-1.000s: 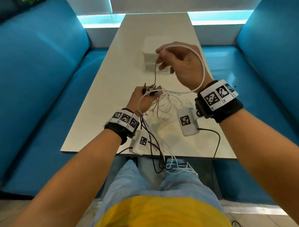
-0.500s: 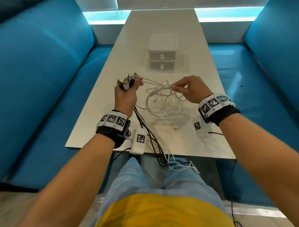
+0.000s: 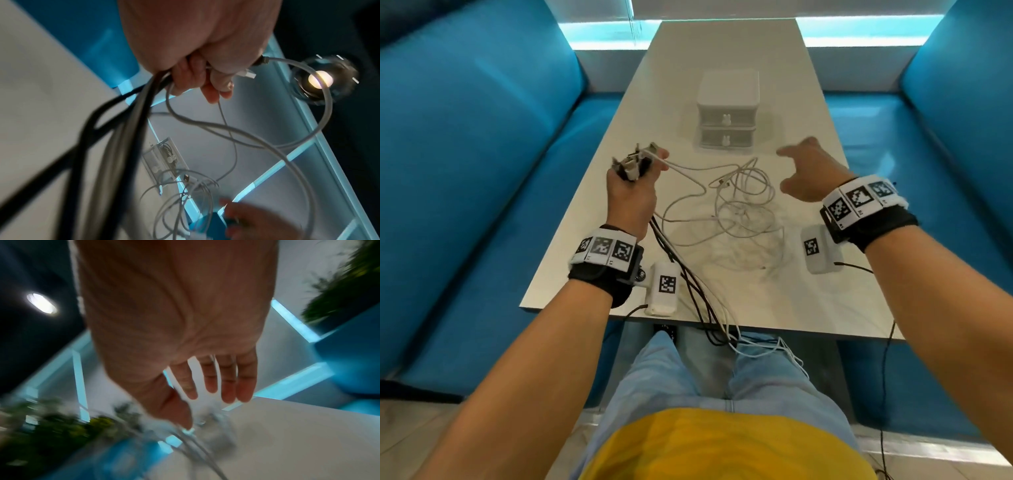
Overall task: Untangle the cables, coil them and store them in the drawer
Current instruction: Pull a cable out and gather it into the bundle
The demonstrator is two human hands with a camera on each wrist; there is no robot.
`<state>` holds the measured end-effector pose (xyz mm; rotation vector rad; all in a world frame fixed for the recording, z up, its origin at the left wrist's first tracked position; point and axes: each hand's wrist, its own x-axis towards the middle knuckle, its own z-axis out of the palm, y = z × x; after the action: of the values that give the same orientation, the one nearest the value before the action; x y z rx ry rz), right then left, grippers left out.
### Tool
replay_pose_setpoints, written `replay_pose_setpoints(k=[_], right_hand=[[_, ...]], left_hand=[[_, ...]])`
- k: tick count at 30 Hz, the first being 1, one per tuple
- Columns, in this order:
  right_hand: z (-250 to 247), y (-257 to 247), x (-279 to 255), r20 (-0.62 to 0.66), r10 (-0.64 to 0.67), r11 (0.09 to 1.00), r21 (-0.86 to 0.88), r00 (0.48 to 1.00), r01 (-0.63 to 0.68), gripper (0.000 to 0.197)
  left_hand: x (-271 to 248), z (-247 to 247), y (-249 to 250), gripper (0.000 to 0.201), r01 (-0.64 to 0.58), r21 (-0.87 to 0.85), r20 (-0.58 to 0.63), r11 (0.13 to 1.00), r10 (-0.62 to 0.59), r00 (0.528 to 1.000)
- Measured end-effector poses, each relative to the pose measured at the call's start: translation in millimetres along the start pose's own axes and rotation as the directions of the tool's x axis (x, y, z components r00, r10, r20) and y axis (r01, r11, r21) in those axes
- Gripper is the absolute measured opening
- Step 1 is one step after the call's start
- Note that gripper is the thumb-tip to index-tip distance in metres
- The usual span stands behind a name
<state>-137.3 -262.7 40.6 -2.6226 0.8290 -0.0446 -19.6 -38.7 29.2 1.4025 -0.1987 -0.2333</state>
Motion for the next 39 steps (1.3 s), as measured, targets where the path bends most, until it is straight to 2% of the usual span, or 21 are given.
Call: replay_pose_setpoints(k=[2, 5, 7, 11, 15, 18, 21, 25, 27, 28, 29, 30, 32, 33, 34, 36, 39], right_hand=[[-11.6, -30.6, -5.6, 0.026, -0.183, 0.983, 0.008, 0.983, 0.182, 0.064], [-9.1, -63.8, -10.9, 0.109, -0.343, 0.937, -0.033, 0.933, 0.348, 0.039], [-3.9, -68.1, -11.0, 0.068, -0.374, 0.927, -0.015, 0.925, 0.376, 0.022], [-8.2, -59.4, -11.9, -0.117, -0.353, 0.905, 0.207, 0.928, 0.37, 0.016], [-15.1, -56.1, -19.6, -0.243, -0.383, 0.808, 0.38, 0.891, 0.451, 0.013], [-17.3, -54.8, -26.0, -0.316, -0.403, 0.696, 0.503, 0.859, 0.512, 0.015], [-25.5, -51.5, -28.5, -0.409, -0.358, 0.501, 0.675, 0.839, 0.542, 0.021], [-44.6, -47.8, -32.9, -0.555, -0.288, 0.377, 0.683, 0.78, 0.625, 0.019], [-49.1, -44.5, -32.4, -0.593, -0.225, 0.296, 0.715, 0.773, 0.634, 0.018], [-48.7, -43.8, -31.6, -0.578, -0.206, 0.291, 0.734, 0.79, 0.614, 0.019], [-46.8, -43.9, -31.7, -0.53, -0.205, 0.337, 0.752, 0.823, 0.567, 0.026], [-42.7, -42.4, -30.4, -0.445, -0.213, 0.443, 0.749, 0.87, 0.492, 0.038], [-21.6, -36.5, -27.1, -0.187, -0.241, 0.745, 0.594, 0.952, 0.305, 0.061], [-7.6, -33.2, -26.5, -0.07, -0.25, 0.849, 0.464, 0.966, 0.253, 0.061], [7.5, -28.5, -24.2, 0.0, -0.266, 0.897, 0.367, 0.964, 0.247, 0.049], [26.8, -21.9, -22.3, 0.014, -0.244, 0.929, 0.291, 0.97, 0.23, 0.017], [36.6, -5.2, -17.4, 0.009, -0.118, 0.962, 0.249, 0.993, 0.112, 0.021]], left_hand=[[-6.1, 10.4, 5.9, 0.019, -0.059, 0.057, 0.081, 0.997, 0.054, 0.995], [-11.7, 24.8, 12.3, 0.017, -0.14, 0.055, 0.167, 0.989, 0.129, 0.977], [-7.7, 24.3, 10.0, 0.016, -0.16, 0.039, 0.227, 0.986, 0.148, 0.963], [-2.1, 23.2, -0.7, 0.04, -0.094, 0.091, 0.301, 0.991, 0.062, 0.952], [-1.4, 42.6, -8.2, 0.023, -0.107, 0.216, 0.359, 0.97, 0.023, 0.933], [0.3, 60.8, -13.3, 0.011, -0.148, 0.312, 0.387, 0.938, 0.017, 0.922], [-0.5, 69.8, -18.7, 0.022, -0.157, 0.488, 0.387, 0.859, -0.052, 0.921], [-6.6, 63.1, -25.3, 0.028, -0.249, 0.589, 0.414, 0.768, -0.023, 0.91], [-3.9, 60.4, -27.1, 0.021, -0.192, 0.588, 0.386, 0.786, -0.064, 0.92], [-2.0, 59.5, -26.5, 0.019, -0.135, 0.55, 0.356, 0.824, -0.085, 0.931], [-0.5, 58.6, -25.6, 0.019, -0.085, 0.489, 0.324, 0.868, -0.09, 0.942], [0.2, 57.7, -22.8, 0.019, -0.06, 0.423, 0.308, 0.904, -0.082, 0.948], [-2.3, 56.5, -16.7, 0.016, -0.046, 0.332, 0.314, 0.942, -0.064, 0.947], [-3.4, 56.4, -14.3, 0.012, -0.045, 0.311, 0.322, 0.949, -0.061, 0.945], [-4.6, 56.4, -12.3, 0.013, -0.043, 0.303, 0.325, 0.952, -0.061, 0.944], [-4.9, 55.2, -9.9, 0.021, -0.032, 0.311, 0.283, 0.95, -0.06, 0.957], [0.2, 46.5, -5.3, 0.015, 0.057, 0.228, 0.107, 0.972, -0.083, 0.991]])
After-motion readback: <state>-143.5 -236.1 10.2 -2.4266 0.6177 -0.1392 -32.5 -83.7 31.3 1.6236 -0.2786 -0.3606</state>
